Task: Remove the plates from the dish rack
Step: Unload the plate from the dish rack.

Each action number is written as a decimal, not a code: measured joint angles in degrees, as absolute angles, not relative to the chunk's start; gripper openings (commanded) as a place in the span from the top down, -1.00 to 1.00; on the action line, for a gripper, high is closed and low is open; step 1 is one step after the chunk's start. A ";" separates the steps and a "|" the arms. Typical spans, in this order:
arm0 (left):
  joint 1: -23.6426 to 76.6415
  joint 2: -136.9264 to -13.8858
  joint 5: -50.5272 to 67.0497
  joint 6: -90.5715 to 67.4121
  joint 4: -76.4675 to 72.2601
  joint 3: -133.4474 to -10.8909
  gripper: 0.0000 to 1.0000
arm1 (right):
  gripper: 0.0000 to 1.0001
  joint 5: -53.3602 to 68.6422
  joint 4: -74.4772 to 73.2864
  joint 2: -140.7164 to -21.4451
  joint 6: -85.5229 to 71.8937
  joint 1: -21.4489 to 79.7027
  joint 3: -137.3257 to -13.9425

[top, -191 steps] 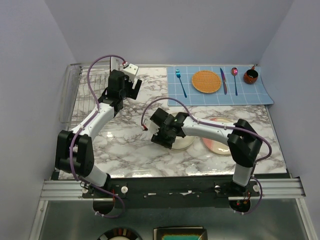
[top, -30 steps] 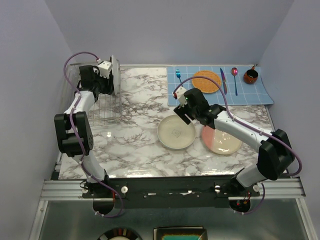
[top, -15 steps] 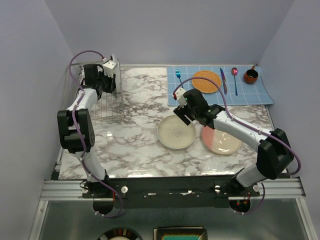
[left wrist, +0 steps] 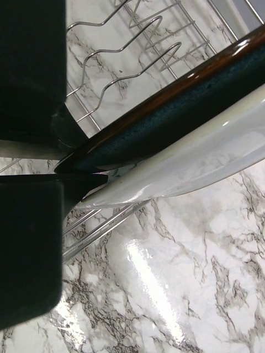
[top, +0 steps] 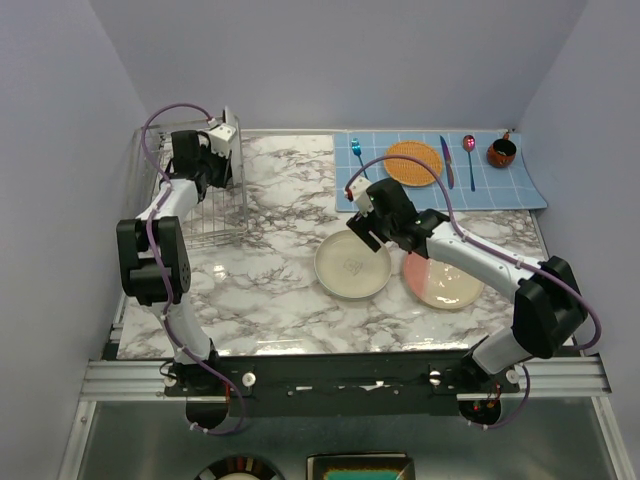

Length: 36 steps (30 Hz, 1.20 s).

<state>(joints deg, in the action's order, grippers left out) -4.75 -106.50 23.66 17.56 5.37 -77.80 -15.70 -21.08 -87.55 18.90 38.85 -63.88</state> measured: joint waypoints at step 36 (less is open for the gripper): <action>-4.36 -95.74 18.28 14.02 4.40 -67.40 1.00 | -0.74 -14.37 -21.17 -89.47 18.92 38.61 -63.57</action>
<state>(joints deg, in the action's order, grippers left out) -4.36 -95.74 18.28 14.02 4.40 -67.40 -14.37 -21.17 -89.47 18.92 38.61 -63.57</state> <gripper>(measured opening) 0.175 0.875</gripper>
